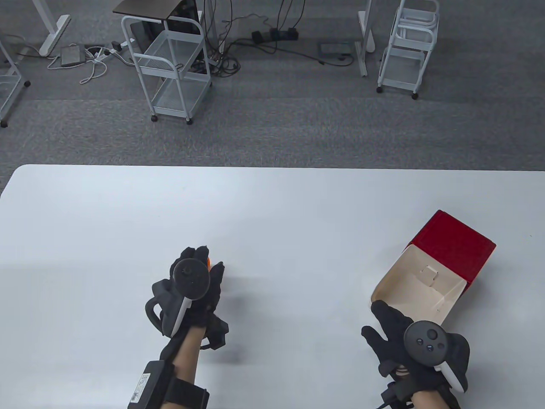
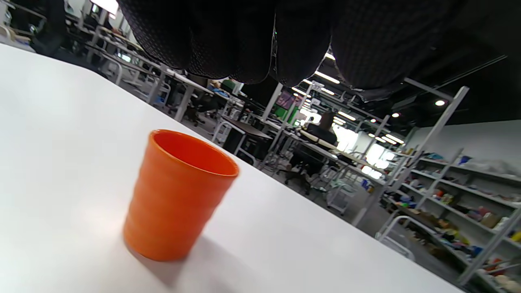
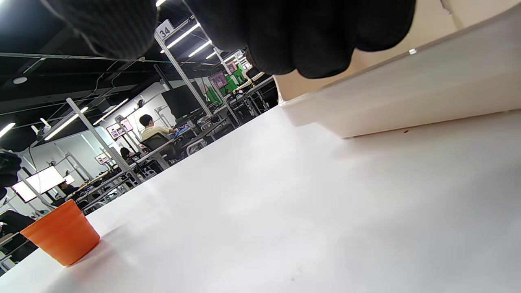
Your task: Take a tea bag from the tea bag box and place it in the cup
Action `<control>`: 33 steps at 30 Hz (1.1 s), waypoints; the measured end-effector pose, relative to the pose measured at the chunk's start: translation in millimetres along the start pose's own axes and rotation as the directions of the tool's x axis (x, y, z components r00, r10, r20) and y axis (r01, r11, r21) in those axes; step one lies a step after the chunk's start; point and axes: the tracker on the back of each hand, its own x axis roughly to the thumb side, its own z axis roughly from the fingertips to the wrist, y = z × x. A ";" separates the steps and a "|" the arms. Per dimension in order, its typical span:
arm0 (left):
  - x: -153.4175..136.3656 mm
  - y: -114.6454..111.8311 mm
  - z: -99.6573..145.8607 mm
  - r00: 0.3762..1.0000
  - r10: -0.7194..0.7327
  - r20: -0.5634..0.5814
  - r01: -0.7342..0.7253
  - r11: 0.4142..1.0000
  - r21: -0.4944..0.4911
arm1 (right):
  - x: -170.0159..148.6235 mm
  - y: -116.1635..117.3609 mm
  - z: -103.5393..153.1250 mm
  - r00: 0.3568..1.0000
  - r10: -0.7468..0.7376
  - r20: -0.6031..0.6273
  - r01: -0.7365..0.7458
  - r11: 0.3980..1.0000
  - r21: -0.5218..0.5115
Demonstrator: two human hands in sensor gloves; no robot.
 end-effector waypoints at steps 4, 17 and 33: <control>11.2 -1.5 17.8 0.994 0.090 0.066 -0.088 0.995 -0.038 | -0.1 -0.1 0.4 1.000 -0.002 0.000 0.002 1.000 0.001; 28.9 -19.4 73.4 0.932 0.309 0.191 -0.268 0.939 -0.216 | 0.5 1.0 0.5 1.000 -0.003 0.008 0.003 1.000 0.006; 19.7 -56.9 94.0 0.917 0.342 0.207 -0.270 0.911 -0.311 | 3.1 1.5 2.0 1.000 0.018 0.023 -0.017 1.000 -0.004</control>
